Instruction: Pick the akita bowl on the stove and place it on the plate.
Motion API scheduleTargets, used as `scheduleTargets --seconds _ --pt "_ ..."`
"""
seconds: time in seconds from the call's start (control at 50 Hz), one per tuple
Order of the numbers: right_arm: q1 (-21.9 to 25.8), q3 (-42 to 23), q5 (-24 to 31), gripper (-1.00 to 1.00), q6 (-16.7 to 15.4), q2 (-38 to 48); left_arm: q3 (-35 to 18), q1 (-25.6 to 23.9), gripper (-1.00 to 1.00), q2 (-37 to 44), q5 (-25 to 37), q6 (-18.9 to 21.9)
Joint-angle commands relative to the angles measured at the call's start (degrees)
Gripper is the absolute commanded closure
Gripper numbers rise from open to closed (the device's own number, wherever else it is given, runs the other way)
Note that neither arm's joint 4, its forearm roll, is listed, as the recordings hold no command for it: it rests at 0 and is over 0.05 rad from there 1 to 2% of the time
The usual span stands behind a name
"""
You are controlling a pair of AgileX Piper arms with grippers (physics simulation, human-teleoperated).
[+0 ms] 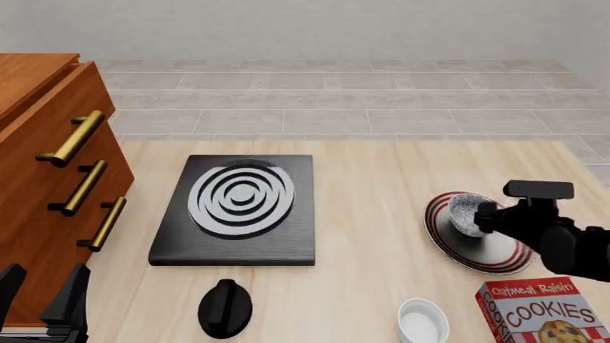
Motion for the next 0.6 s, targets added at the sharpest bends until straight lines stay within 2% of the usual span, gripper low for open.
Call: scheduleTargets --seconds 0.02,0.16,0.18,0.24,0.26,0.3,0.34,0.4,0.46,0.52,0.54,0.6 --pt "-0.2 0.3 3.4 -1.0 -1.4 -7.0 0.0 0.0 -1.0 0.0 0.0 0.0" --pt "0.6 0.9 4.9 -1.0 -2.6 -13.7 0.0 0.0 -1.0 0.0 0.0 0.0" --pt "2.9 2.1 5.0 -1.0 -1.6 -16.1 0.0 0.0 -1.0 0.0 0.0 0.0" --pt "4.3 3.2 5.3 -1.0 -1.1 -18.7 0.0 0.0 -1.0 0.0 0.0 0.0" --pt "4.8 3.8 5.5 -1.0 -1.7 -20.3 0.0 0.0 -1.0 0.0 0.0 0.0" --pt "3.9 5.4 4.7 -1.0 -5.1 -23.5 0.0 0.0 -1.0 0.0 0.0 0.0" --pt "4.4 5.4 7.0 -1.0 -3.5 -26.6 0.0 0.0 -1.0 0.0 0.0 0.0" --pt "5.6 6.0 9.0 -1.0 -4.5 -29.5 0.0 0.0 -1.0 0.0 0.0 0.0" --pt "6.9 5.9 11.3 -1.0 -4.3 -33.5 0.0 0.0 -1.0 0.0 0.0 0.0" --pt "7.5 6.6 12.2 -1.0 -6.7 -39.2 0.0 0.0 -1.0 0.0 0.0 0.0" --pt "7.1 6.1 13.5 -1.0 -5.3 -39.8 0.0 0.0 -1.0 0.0 0.0 0.0" --pt "8.2 5.9 15.9 -1.0 -4.3 -43.4 0.0 0.0 -1.0 0.0 0.0 0.0"
